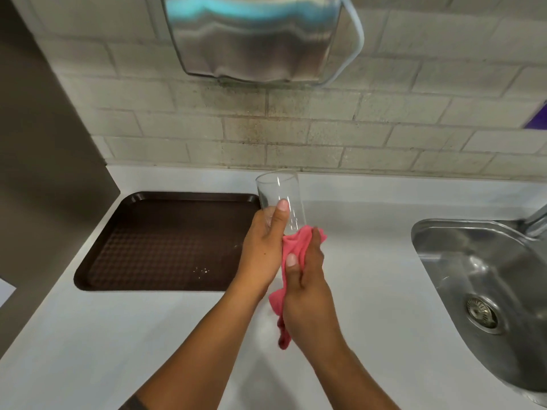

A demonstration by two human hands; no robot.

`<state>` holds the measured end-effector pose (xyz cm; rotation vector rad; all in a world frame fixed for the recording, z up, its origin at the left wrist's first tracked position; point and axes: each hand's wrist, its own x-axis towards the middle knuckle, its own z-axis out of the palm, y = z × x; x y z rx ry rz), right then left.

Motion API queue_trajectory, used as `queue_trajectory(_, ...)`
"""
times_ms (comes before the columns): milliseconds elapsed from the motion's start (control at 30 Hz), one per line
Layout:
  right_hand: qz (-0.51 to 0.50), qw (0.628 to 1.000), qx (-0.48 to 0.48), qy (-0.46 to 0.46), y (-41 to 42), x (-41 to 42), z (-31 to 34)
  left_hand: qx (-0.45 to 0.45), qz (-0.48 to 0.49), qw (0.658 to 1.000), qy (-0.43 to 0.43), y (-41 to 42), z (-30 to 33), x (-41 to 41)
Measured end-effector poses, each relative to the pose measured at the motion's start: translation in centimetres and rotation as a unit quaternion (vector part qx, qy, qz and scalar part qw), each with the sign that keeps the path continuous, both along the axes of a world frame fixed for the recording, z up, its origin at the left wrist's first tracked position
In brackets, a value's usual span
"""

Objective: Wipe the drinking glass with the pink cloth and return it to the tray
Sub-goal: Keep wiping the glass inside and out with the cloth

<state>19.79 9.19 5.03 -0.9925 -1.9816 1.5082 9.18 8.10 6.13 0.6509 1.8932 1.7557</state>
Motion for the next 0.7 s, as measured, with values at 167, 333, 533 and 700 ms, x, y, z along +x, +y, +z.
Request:
queue_trajectory(167, 0.029, 0.977, 0.205, -0.047, 0.7, -0.9, 0.7, 0.023, -0.049, 0.987, -0.148, -0.1, 0.1, -0.1)
queue_trajectory(333, 0.037, 0.969, 0.241, -0.045, 2.8, -1.9, 2.7, 0.056, -0.069, 0.973, -0.213, -0.8, 0.2, 0.3)
queue_trajectory(533, -0.006, 0.996, 0.085, 0.037, 5.9, -2.7, 3.9, 0.104, -0.087, 0.945, -0.298, -1.1, -0.2, 0.5)
queue_trajectory(700, 0.001, 0.998, 0.057, 0.032, 2.7, -1.9, 2.7, 0.13, -0.045, 0.926, -0.352, -0.8, -0.2, -0.2)
